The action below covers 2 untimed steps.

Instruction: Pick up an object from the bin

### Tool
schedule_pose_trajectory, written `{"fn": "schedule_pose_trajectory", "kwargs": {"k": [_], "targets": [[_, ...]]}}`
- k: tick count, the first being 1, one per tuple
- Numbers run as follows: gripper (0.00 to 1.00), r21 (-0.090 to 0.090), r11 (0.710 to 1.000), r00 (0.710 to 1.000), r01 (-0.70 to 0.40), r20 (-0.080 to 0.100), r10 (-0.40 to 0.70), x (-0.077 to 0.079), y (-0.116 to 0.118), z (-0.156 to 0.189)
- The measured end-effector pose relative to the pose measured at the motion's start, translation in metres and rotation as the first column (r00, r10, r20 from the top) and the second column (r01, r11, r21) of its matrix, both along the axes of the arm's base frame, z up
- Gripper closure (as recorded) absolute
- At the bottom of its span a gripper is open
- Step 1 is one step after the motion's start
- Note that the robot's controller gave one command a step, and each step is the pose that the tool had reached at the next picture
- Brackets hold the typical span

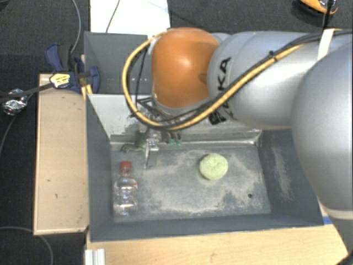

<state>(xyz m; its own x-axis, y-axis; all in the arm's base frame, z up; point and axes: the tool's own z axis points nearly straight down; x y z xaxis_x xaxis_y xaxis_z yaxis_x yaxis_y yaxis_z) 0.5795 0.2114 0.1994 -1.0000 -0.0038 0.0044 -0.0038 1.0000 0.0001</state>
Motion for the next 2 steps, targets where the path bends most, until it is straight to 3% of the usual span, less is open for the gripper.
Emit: {"fn": "schedule_pose_trajectory", "kwargs": {"k": [1, 2], "targets": [[0.0, 0.002, 1.0, 1.0, 0.005, 0.008, -0.005, 0.002, -0.001, 0.005], [0.0, 0.001, 0.974, 0.974, -0.227, 0.011, 0.227, -0.022, 0.02, -0.024]]}}
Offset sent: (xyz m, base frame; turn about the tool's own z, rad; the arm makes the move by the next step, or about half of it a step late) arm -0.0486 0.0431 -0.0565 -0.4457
